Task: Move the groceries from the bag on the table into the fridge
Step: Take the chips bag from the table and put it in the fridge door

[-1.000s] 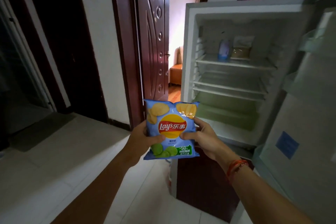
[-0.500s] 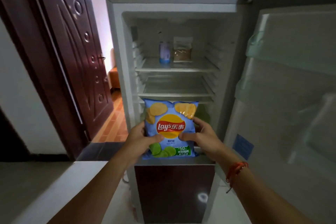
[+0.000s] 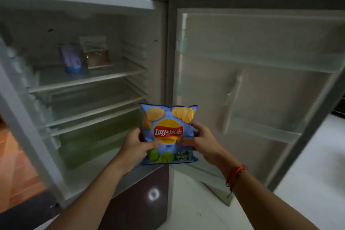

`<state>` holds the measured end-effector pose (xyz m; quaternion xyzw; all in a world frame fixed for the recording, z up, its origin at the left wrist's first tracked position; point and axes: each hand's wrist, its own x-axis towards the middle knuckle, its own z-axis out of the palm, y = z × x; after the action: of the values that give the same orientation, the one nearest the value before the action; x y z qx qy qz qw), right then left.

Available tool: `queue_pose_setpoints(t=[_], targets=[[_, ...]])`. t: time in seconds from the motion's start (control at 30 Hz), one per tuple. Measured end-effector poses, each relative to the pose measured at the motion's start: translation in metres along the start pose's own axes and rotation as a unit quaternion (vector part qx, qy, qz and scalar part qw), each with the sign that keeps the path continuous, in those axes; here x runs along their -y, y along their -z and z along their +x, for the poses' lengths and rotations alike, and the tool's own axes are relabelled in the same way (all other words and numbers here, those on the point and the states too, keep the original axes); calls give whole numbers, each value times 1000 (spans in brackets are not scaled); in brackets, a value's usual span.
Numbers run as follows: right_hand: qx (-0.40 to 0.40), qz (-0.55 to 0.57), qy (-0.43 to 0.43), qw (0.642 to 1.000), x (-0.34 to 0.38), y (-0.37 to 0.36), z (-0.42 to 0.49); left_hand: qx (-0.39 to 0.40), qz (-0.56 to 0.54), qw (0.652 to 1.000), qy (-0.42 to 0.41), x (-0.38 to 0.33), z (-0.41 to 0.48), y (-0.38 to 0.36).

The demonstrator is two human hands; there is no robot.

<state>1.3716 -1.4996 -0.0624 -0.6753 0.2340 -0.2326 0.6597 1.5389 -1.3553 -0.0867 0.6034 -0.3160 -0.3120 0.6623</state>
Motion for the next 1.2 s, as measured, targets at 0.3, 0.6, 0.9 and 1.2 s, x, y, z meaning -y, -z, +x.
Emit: queue_pose_setpoints(t=[0.3,0.6,0.9,1.2], targets=[[-141,-23,4,990,19,50,-84,171,-4,985,-27,-5,2,-75],[-235,-45,19,971,35,109,-149,231,-3,971,-63,-16,-8,-166],[-249,-31,30,967,51,143,-160,242,10,965,-99,-40,-3,-205],[-276,-53,68,957,89,183,-135,224,5,965,-136,-84,24,-247]])
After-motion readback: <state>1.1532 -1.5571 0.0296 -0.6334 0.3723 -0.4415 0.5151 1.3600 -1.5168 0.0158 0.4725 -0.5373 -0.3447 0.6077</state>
